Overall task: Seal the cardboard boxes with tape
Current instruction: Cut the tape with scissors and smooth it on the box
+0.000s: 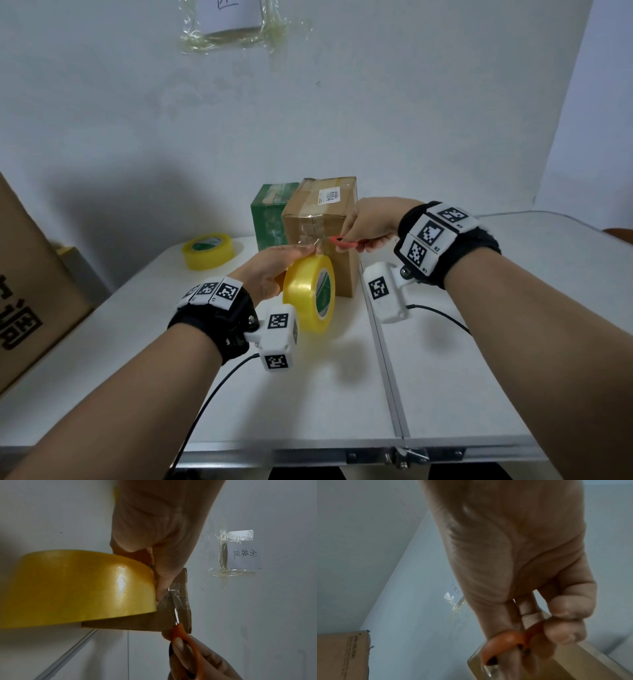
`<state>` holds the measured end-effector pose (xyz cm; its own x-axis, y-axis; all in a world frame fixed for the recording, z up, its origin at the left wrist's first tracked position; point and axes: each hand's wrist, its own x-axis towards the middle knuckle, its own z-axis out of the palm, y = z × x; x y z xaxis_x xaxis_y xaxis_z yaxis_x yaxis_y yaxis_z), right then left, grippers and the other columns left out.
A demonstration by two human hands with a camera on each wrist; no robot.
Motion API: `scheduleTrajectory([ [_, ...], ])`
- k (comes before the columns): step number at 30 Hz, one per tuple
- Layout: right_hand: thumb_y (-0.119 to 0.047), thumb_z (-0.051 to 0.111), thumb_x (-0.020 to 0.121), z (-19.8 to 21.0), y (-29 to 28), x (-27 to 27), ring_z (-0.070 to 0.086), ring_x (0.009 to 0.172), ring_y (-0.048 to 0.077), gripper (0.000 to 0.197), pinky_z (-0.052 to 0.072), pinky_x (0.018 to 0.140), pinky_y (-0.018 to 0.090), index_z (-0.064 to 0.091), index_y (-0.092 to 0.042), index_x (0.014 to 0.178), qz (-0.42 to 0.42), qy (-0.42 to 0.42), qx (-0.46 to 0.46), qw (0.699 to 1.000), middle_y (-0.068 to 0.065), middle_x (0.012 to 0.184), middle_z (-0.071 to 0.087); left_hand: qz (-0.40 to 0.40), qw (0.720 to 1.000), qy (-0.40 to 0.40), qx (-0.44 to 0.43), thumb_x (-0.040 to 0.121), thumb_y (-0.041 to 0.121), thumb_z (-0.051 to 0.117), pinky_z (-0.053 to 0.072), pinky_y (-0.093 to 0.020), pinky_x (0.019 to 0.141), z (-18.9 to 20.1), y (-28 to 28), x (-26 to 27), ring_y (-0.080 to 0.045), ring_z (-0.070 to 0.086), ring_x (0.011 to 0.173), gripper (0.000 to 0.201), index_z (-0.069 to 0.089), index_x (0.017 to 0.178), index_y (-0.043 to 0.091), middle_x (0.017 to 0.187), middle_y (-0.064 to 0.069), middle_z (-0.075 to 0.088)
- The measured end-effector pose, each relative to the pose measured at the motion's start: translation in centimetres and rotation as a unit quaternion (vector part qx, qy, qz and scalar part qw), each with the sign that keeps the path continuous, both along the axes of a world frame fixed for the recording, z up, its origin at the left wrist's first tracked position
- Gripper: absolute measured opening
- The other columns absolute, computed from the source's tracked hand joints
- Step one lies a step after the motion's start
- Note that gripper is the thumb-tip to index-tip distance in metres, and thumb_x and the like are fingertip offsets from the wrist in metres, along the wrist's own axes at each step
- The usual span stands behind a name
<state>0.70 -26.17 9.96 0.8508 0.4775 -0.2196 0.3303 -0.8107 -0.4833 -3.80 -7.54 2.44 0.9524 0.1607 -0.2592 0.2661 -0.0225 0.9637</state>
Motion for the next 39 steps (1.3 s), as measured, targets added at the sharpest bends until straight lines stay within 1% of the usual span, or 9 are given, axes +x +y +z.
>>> scheduleTrajectory([
  [6, -0.044, 0.068, 0.087, -0.7, 0.9, 0.1, 0.047, 0.062, 0.013, 0.043, 0.037, 0.053, 0.021, 0.068, -0.008, 0.111, -0.002, -0.042, -0.014, 0.999, 0.002, 0.077, 0.057, -0.022, 0.999, -0.008, -0.022, 0.088, 0.022, 0.072, 0.057, -0.044, 0.087, 0.3, 0.1, 0.0, -0.03, 0.071, 0.096, 0.022, 0.071, 0.106, 0.011, 0.104, -0.013, 0.074],
  [11, -0.03, 0.071, 0.087, -1.1, 0.5, 0.4, 0.048, 0.062, 0.008, 0.024, 0.036, 0.051, 0.017, 0.075, -0.013, 0.103, 0.011, -0.088, 0.015, 0.996, 0.001, 0.081, 0.067, -0.037, 0.999, -0.006, 0.006, 0.086, 0.024, 0.073, 0.057, -0.043, 0.086, 0.6, 0.0, -0.1, -0.029, 0.071, 0.094, 0.022, 0.07, 0.104, 0.011, 0.1, -0.012, 0.075],
  [16, -0.025, 0.07, 0.088, -2.4, -0.1, 0.5, 0.056, 0.076, 0.012, 0.022, 0.043, 0.061, 0.02, 0.075, -0.01, 0.103, 0.007, -0.108, 0.06, 0.992, 0.007, 0.093, 0.072, -0.025, 0.999, 0.008, 0.035, 0.083, 0.025, 0.077, 0.058, -0.044, 0.083, 0.5, 0.3, 0.1, -0.03, 0.072, 0.092, 0.031, 0.069, 0.108, 0.01, 0.099, -0.012, 0.075],
  [22, -0.054, 0.062, 0.087, -3.0, -1.5, 1.0, 0.047, 0.076, 0.017, 0.051, 0.042, 0.067, 0.026, 0.052, -0.017, 0.121, -0.026, 0.061, -0.059, 0.996, 0.006, 0.096, 0.052, -0.007, 0.999, -0.002, 0.038, 0.086, 0.022, 0.074, 0.059, -0.035, 0.069, 0.1, 0.4, 0.2, -0.024, 0.073, 0.085, 0.027, 0.071, 0.109, 0.009, 0.098, -0.009, 0.075],
  [28, -0.038, 0.066, 0.088, -5.1, -2.3, 0.9, 0.053, 0.076, 0.019, 0.028, 0.046, 0.073, 0.029, 0.054, -0.016, 0.075, -0.03, -0.027, -0.188, 0.981, 0.0, 0.082, 0.057, -0.013, 0.999, -0.022, 0.046, 0.088, 0.018, 0.071, 0.059, -0.036, 0.081, -0.3, 0.6, -0.1, -0.023, 0.071, 0.093, 0.018, 0.073, 0.105, 0.011, 0.103, -0.007, 0.074],
  [32, -0.036, 0.066, 0.09, -7.3, -3.3, 0.4, 0.054, 0.076, 0.02, 0.032, 0.039, 0.056, 0.023, 0.05, -0.013, 0.074, -0.052, -0.015, -0.245, 0.968, 0.0, 0.07, 0.051, -0.008, 0.998, -0.034, 0.055, 0.088, 0.018, 0.071, 0.054, -0.038, 0.092, -0.5, 1.0, -0.8, -0.022, 0.067, 0.097, 0.014, 0.075, 0.101, 0.016, 0.104, -0.002, 0.073],
  [36, -0.039, 0.082, 0.06, -13.6, -4.1, 6.1, 0.057, 0.056, 0.018, 0.036, 0.057, 0.063, 0.029, 0.061, -0.016, 0.044, -0.071, -0.004, -0.289, 0.955, -0.002, 0.052, 0.061, -0.03, 0.997, -0.052, 0.05, 0.088, 0.015, 0.069, 0.052, -0.036, 0.09, -0.8, 1.2, -1.7, -0.022, 0.064, 0.094, 0.016, 0.073, 0.104, 0.014, 0.109, -0.005, 0.072],
  [38, -0.054, 0.084, 0.037, -16.2, -4.5, 8.4, 0.066, 0.068, 0.022, 0.05, 0.058, 0.072, 0.044, 0.067, -0.019, 0.067, -0.065, -0.011, -0.333, 0.941, -0.001, 0.073, 0.068, -0.033, 0.997, -0.06, 0.046, 0.088, 0.015, 0.069, 0.052, -0.035, 0.088, -1.1, 1.3, -2.2, -0.022, 0.064, 0.095, 0.014, 0.075, 0.101, 0.015, 0.11, -0.006, 0.072],
  [39, -0.057, 0.085, 0.036, -17.7, -4.5, 9.7, 0.067, 0.077, 0.023, 0.058, 0.056, 0.077, 0.049, 0.066, -0.02, 0.075, -0.061, -0.011, -0.329, 0.942, 0.0, 0.082, 0.068, -0.034, 0.997, -0.063, 0.043, 0.088, 0.015, 0.069, 0.052, -0.035, 0.087, -1.2, 1.4, -2.3, -0.022, 0.064, 0.095, 0.014, 0.075, 0.1, 0.016, 0.109, -0.006, 0.072],
])
